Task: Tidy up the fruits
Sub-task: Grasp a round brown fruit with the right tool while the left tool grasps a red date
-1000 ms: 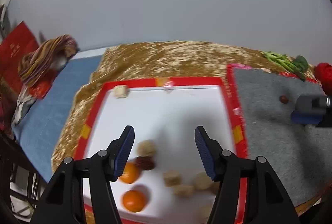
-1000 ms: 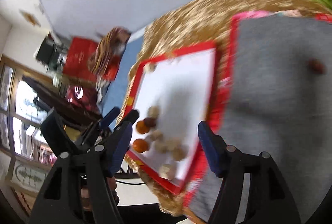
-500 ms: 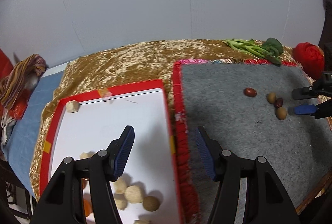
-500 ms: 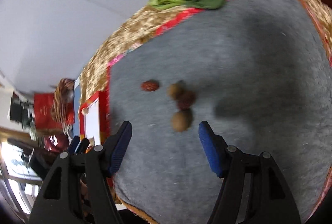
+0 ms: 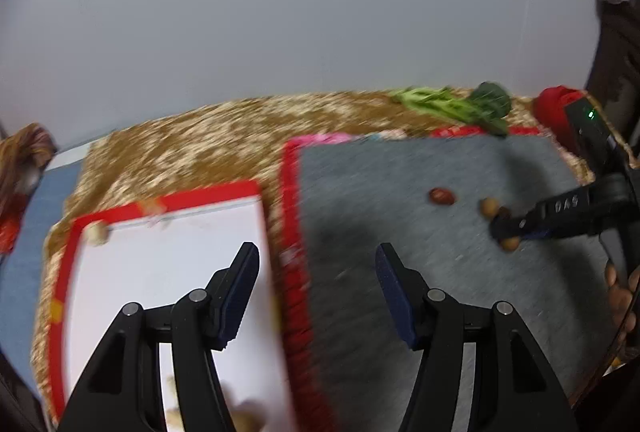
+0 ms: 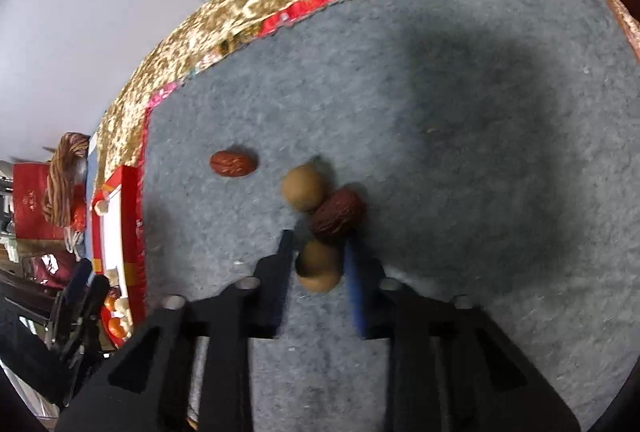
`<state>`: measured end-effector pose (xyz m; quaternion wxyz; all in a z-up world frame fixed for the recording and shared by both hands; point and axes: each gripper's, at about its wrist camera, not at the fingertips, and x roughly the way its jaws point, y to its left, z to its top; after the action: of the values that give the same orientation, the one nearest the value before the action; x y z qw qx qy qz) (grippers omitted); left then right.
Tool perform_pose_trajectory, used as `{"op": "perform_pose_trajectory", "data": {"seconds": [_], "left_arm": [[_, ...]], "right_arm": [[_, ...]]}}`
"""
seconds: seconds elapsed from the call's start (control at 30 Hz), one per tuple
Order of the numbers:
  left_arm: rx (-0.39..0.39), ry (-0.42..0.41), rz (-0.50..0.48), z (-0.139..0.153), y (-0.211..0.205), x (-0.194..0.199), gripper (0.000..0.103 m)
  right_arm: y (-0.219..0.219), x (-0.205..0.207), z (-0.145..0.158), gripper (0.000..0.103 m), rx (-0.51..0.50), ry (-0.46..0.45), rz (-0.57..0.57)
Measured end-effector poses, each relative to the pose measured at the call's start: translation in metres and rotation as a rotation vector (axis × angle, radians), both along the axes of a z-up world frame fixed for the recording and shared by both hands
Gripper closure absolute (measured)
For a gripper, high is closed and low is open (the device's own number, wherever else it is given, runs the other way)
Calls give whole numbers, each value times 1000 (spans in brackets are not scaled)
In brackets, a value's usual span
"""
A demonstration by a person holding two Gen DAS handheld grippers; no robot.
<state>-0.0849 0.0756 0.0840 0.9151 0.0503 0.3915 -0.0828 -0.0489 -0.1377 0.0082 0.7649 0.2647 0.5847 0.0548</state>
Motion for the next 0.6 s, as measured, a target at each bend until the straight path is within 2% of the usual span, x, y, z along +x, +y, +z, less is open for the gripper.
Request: {"op": "perform_pose_trajectory", "data": {"seconds": [0.13,0.23,0.37,0.6], "left_arm": [[4,-39,-75,-5,-30,20,42],[-14,-44,-114,-10,-54,37,43],[14,-43,-165,-21,-82,51,42],[-3,55,-166,-52,-103,74,43]], "right_arm": [[-6,-7,4,79,31,-8,17],[-22,-19,14,79,94,-28,11],[-50,-28,24,79,120,-57,-24],[-78,-38,8,79,140,-19,-48]]}}
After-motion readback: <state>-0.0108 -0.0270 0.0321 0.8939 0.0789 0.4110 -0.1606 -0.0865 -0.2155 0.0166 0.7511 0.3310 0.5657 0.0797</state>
